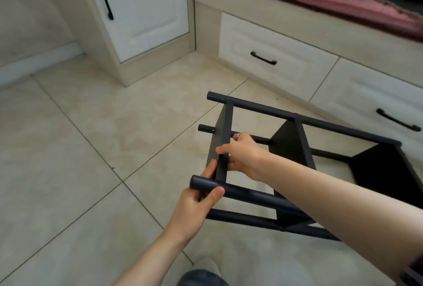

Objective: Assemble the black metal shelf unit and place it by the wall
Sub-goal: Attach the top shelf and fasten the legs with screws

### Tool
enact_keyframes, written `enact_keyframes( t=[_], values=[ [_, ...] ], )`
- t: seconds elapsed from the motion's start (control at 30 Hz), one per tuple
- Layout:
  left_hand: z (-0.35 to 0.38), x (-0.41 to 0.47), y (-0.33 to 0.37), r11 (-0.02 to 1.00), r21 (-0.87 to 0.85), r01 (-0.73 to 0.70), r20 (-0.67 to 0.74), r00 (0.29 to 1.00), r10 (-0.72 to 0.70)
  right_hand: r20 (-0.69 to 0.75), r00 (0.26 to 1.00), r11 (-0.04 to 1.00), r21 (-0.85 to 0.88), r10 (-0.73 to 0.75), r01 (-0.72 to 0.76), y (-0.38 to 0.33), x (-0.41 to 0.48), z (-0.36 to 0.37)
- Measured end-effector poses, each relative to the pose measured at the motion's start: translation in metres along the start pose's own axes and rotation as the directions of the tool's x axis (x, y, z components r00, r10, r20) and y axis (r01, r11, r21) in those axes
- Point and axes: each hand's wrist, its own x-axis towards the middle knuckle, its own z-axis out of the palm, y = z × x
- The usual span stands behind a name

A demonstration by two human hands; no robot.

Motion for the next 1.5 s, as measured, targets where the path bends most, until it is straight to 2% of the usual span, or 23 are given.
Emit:
enact_keyframes(
  t=[0.23, 0.47, 0.73, 0.8, 0.87, 0.93, 1.03, 1.13, 1.23, 1.33, 1.43, 1.5],
  values=[
    [-0.009, -0.014, -0.045, 0.994, -0.029, 0.109, -0.025, 0.994, -0.11, 0.033, 0.998, 0.987, -0.152, 0.053, -0.047, 0.037, 0.025, 0.019],
    [-0.009, -0.026, -0.072, 0.984, -0.059, 0.166, -0.045, 0.985, -0.168, 0.077, 0.991, 0.972, -0.216, 0.108, -0.089, 0.063, 0.04, 0.027],
    [-0.006, -0.032, -0.079, 0.97, -0.102, 0.222, -0.104, 0.967, -0.233, 0.177, 0.983, 0.973, -0.232, 0.044, -0.001, 0.079, 0.046, 0.018],
    [-0.006, -0.034, -0.078, 0.962, -0.135, 0.238, -0.13, 0.958, -0.256, 0.187, 0.982, 0.951, -0.308, 0.02, 0.039, 0.076, 0.046, 0.008],
    [-0.007, -0.034, -0.079, 0.955, -0.165, 0.248, -0.145, 0.951, -0.272, 0.164, 0.986, 0.898, -0.428, -0.039, 0.106, 0.072, 0.05, -0.003],
    [-0.01, -0.032, -0.079, 0.949, -0.183, 0.258, -0.156, 0.945, -0.287, 0.098, 0.98, 0.808, -0.554, -0.176, 0.2, 0.066, 0.063, -0.014],
    [-0.012, -0.031, -0.079, 0.947, -0.191, 0.259, -0.169, 0.941, -0.292, 0.088, 0.906, 0.62, -0.701, -0.415, 0.352, 0.054, 0.082, -0.028],
    [-0.013, -0.031, -0.079, 0.951, -0.167, 0.259, -0.164, 0.944, -0.285, 0.156, 0.812, 0.405, -0.804, -0.562, 0.435, 0.04, 0.106, -0.036],
    [-0.014, -0.032, -0.079, 0.954, -0.162, 0.253, -0.155, 0.948, -0.278, 0.245, 0.783, 0.243, -0.861, -0.571, 0.447, 0.027, 0.128, -0.038],
    [-0.013, -0.033, -0.08, 0.95, -0.187, 0.25, -0.14, 0.95, -0.278, 0.351, 0.787, 0.119, -0.876, -0.508, 0.468, 0.019, 0.144, -0.036],
    [-0.011, -0.033, -0.083, 0.944, -0.198, 0.264, -0.12, 0.949, -0.291, 0.423, 0.781, 0.05, -0.865, -0.46, 0.499, 0.016, 0.155, -0.031],
    [-0.012, -0.032, -0.087, 0.939, -0.223, 0.26, -0.111, 0.951, -0.29, 0.419, 0.78, 0.038, -0.871, -0.465, 0.49, 0.011, 0.16, -0.028]
  ],
)
